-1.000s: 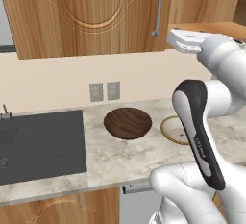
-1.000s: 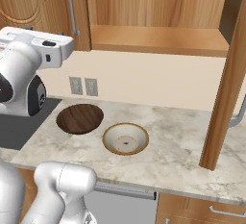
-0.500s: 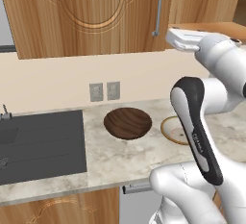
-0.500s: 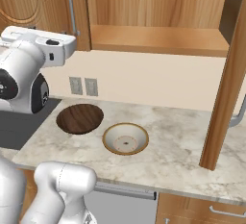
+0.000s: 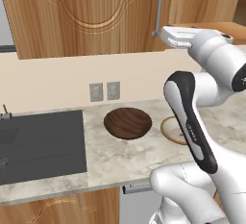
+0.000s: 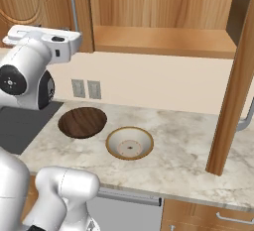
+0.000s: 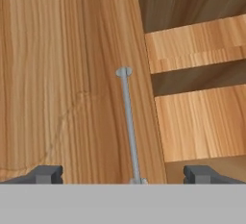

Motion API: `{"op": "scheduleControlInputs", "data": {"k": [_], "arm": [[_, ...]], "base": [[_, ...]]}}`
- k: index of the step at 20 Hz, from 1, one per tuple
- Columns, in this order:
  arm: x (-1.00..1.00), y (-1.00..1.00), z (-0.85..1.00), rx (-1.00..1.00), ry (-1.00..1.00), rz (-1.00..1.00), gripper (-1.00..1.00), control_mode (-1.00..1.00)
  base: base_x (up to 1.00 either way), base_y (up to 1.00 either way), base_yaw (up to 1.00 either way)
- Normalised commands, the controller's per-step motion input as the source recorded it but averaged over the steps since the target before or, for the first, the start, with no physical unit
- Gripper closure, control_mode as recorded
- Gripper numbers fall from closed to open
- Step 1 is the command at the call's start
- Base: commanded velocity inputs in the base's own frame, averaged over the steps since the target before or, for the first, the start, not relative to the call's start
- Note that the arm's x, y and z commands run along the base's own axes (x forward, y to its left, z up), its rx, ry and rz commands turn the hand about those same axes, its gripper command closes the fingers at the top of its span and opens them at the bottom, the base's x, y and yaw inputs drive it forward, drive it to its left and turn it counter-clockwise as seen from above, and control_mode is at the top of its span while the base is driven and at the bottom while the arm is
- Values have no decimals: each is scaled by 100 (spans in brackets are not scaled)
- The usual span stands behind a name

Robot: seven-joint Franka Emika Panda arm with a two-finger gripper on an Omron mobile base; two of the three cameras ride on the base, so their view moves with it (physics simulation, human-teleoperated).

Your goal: Open the cabinet. Pick the bowls from the counter and place them in the cabinet. Then close the cabinet.

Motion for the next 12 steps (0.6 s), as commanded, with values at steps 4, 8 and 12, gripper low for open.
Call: {"op": "scheduleControlInputs", "data": {"k": [4,8,12], "arm": [[25,1,-6,-4,-6,0,-100,-100],[28,0,-15,0,-2,0,-100,-100],[41,0,-21,0,0,0,-100,-100]], "base": [[0,0,0],[0,0,0],[0,0,0]]}}
